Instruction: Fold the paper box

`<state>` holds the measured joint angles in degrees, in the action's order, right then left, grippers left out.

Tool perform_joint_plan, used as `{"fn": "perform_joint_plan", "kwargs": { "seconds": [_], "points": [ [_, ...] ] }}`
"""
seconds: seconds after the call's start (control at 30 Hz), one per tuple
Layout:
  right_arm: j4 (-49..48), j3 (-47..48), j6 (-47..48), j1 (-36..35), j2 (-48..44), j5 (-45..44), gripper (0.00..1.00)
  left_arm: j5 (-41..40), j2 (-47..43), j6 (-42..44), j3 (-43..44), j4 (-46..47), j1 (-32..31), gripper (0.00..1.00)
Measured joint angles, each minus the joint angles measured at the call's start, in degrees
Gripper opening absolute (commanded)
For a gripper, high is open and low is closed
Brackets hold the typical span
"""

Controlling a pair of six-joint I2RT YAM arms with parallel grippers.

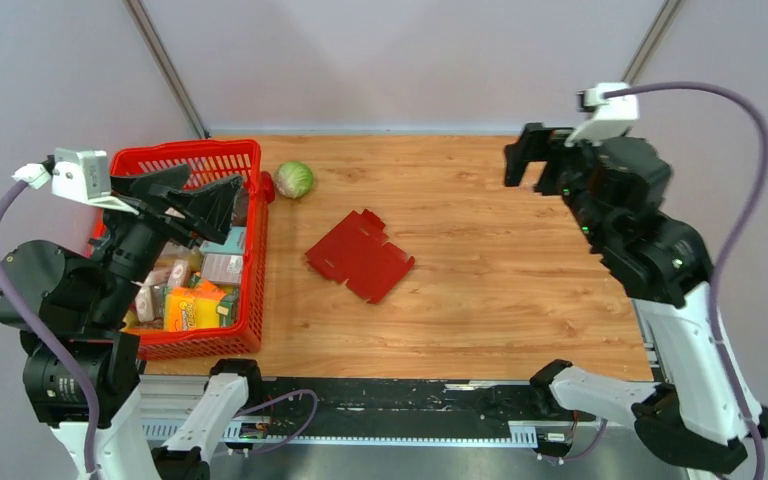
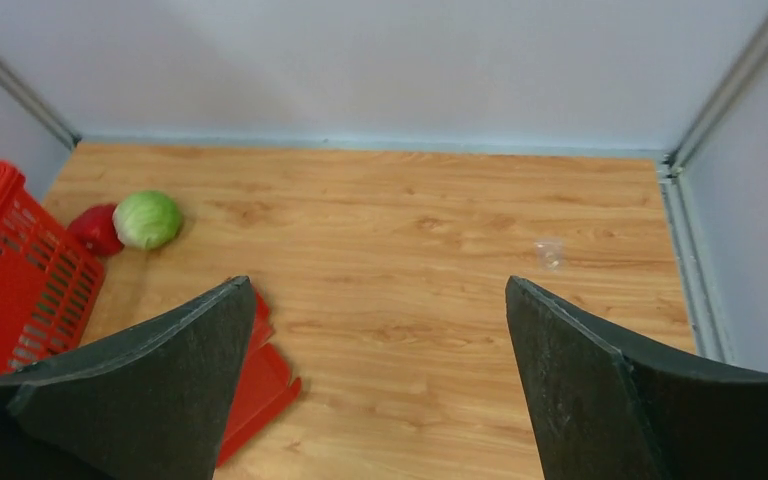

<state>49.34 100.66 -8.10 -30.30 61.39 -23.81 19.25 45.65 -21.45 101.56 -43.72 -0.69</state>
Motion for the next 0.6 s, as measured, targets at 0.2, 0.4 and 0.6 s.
{"fn": "perform_joint_plan", "kwargs": {
  "seconds": [0.2,0.4,0.6],
  "points": [
    [-2.9,-3.4,-0.9,-11.9,8.8,2.6,1.0,1.7,-1.3,-0.4,-6.0,-0.1,0.0,1.0],
    [-9.6,-9.9,-3.7,-11.6,19.2,22.8,1.0,3.5,-5.2,-0.5,-14.7,-0.3,0.0,1.0],
    [-18.6,-15.5,-9.5,-4.6,32.2,45.3,1.0,6.7,-8.5,-0.5,-23.3,-2.1,0.0,1.0]
  ]
}}
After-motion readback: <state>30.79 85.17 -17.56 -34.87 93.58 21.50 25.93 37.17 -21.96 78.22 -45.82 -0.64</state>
